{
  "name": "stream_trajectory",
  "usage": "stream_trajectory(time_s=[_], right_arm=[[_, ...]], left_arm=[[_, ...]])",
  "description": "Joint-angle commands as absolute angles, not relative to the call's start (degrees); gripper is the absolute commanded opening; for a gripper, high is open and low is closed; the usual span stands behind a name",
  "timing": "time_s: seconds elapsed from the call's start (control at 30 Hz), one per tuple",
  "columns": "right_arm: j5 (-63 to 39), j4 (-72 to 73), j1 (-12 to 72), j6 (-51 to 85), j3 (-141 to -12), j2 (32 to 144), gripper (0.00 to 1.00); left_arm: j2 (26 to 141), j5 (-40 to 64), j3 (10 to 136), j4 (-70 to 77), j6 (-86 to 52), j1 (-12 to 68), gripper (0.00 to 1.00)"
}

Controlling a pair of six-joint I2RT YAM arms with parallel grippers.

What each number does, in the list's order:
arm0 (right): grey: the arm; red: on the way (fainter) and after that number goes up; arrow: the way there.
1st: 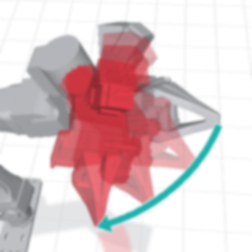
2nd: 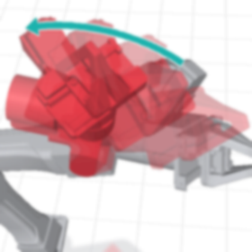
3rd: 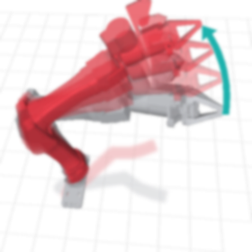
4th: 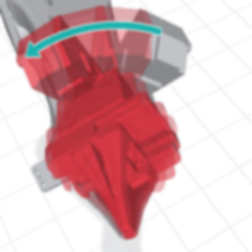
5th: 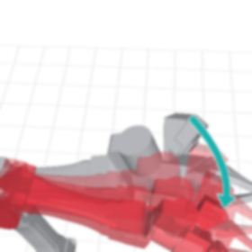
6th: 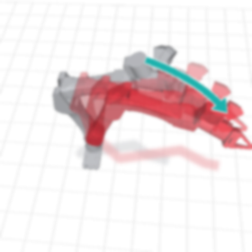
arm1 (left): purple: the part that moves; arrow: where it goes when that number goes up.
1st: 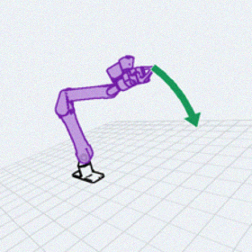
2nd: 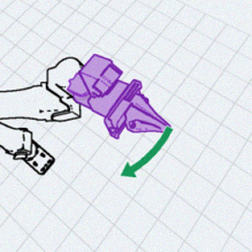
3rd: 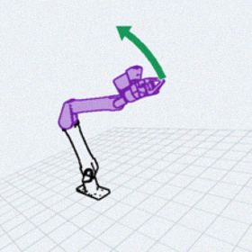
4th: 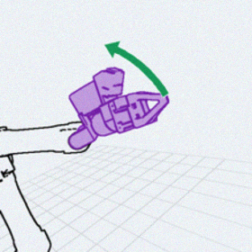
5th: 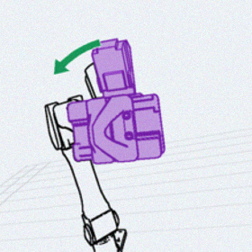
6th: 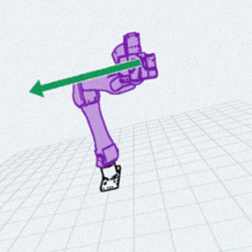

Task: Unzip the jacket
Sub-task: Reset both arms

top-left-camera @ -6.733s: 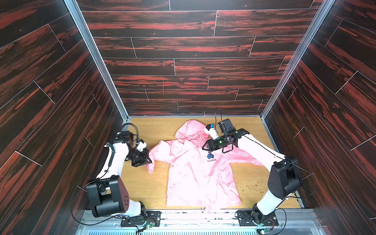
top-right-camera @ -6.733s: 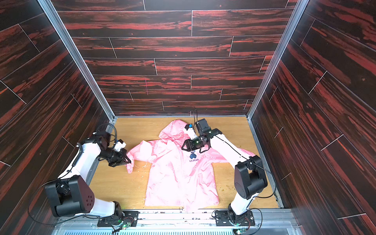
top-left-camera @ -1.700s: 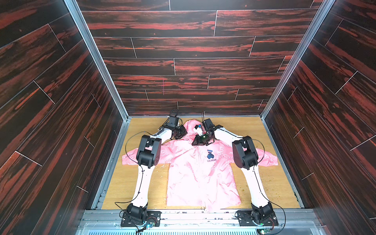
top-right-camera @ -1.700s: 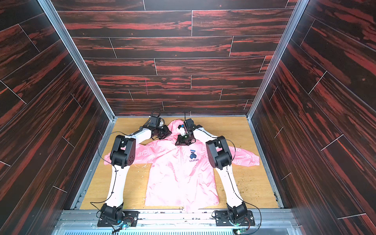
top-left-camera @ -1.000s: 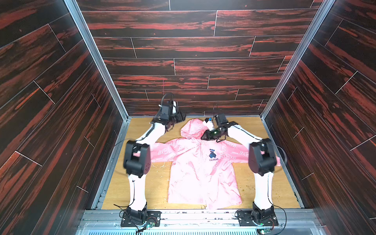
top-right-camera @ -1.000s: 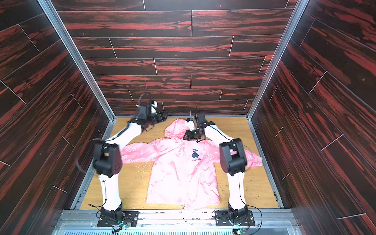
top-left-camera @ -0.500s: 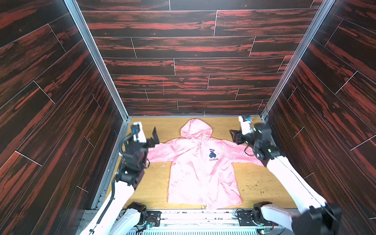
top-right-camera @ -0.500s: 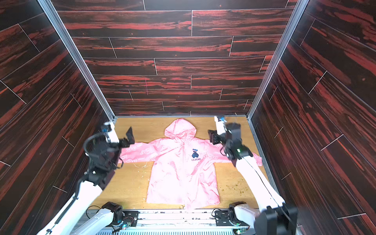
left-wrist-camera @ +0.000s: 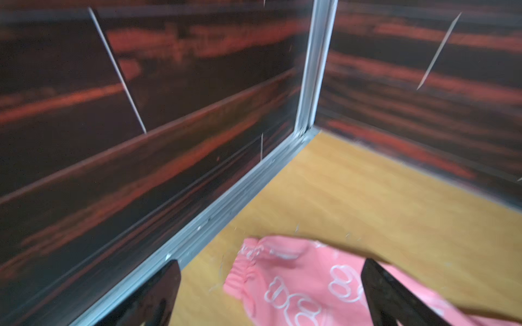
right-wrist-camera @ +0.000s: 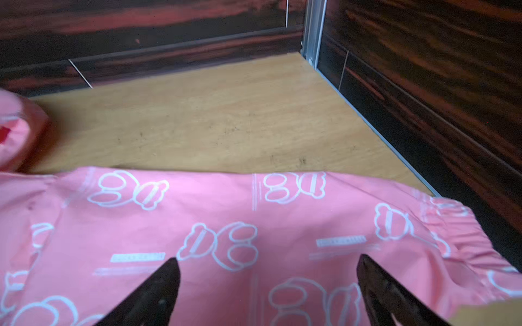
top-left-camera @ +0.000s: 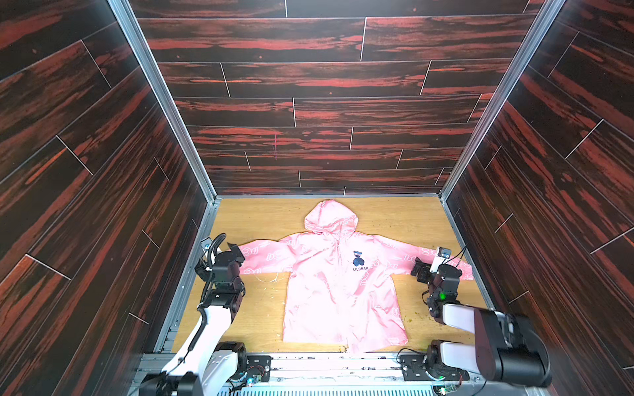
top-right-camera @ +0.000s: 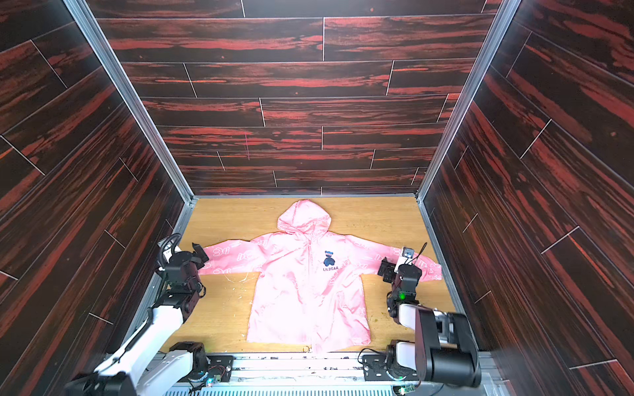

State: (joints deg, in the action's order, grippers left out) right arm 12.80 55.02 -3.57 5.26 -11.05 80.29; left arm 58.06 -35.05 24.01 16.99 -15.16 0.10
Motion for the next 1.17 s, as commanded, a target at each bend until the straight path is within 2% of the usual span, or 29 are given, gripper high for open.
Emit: stream_trajectory(time_s=[0.0,0.03,0.07,0.1,0.2,0.27,0.37,0.4,0.5,0.53,0.6,1.13], right_arm=[[8.0,79.1,-3.5,3.8,-13.2,92.1,0.99],[5.0,67.9,-3.5,2.5,-14.8,87.7,0.99],[2.1,66.4,-3.6,1.3,-15.6,87.9,0.99],[0.3,72.0,-3.4,0.8,-14.8,90.1,0.99],[5.0,73.8,-3.3,2.6,-13.5,89.7,0.99],[5.7,73.7,-3.3,2.7,-13.3,89.4,0.99],[7.4,69.3,-3.3,3.4,-15.7,89.5,0.99],[7.6,64.6,-3.4,3.9,-18.0,89.3,0.99],[7.6,65.2,-3.6,3.9,-17.6,89.3,0.99],[7.3,65.6,-3.6,4.1,-17.4,89.4,0.99],[7.7,65.3,-3.6,4.1,-17.6,89.4,0.99],[7.9,65.8,-3.5,3.8,-17.4,89.5,0.99]], left_arm=[[62.1,-37.2,25.5,17.1,-17.0,-0.6,1.0],[63.7,-37.1,25.4,17.8,-16.7,-0.8,1.0],[64.8,-36.8,25.0,18.9,-16.1,-1.0,1.0],[66.1,-36.2,24.8,20.3,-15.6,-1.2,1.0],[70.5,-33.6,23.2,25.9,-14.8,-1.5,1.0],[74.5,-34.0,22.6,32.5,-14.0,-1.5,1.0],[77.6,-33.3,24.7,34.0,-13.6,-1.5,1.0],[79.0,-33.0,24.2,36.9,-14.0,-1.5,1.0],[87.2,-28.2,20.0,57.7,-9.6,-1.4,1.0],[87.0,-21.2,20.8,51.9,-7.7,-1.0,1.0],[88.8,-24.8,23.7,49.3,-8.4,-0.1,1.0],[87.8,-25.3,23.2,48.5,-8.5,0.0,1.0]])
